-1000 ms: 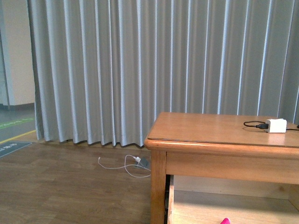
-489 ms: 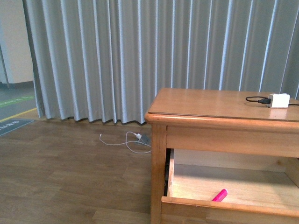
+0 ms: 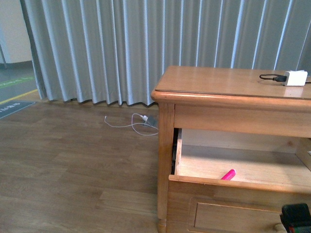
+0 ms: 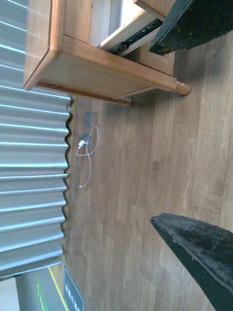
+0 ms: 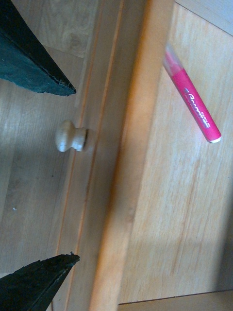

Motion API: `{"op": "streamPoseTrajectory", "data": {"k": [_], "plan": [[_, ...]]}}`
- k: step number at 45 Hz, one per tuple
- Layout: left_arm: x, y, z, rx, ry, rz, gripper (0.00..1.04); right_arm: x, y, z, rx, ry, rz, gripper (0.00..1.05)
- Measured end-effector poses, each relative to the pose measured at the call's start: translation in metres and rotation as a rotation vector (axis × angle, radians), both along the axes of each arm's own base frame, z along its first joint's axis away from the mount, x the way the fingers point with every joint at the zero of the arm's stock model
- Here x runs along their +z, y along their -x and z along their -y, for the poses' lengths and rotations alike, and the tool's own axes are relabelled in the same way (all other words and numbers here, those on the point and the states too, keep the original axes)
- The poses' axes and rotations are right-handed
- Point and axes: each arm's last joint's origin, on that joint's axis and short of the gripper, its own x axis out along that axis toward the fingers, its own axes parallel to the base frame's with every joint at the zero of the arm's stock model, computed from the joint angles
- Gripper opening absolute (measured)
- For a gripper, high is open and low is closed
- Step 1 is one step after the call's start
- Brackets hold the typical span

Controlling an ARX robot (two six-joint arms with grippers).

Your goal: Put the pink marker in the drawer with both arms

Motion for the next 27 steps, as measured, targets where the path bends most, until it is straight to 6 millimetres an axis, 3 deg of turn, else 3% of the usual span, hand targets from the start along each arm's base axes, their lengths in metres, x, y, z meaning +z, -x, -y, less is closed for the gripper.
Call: {"op": "streamPoseTrajectory", "data": {"k": [27], "plan": [[0.000, 0.000, 0.000, 0.000, 0.000, 0.000, 0.99, -0.028, -0.108, -0.017, -0.135, 0.028, 0.147, 0.96]]}}
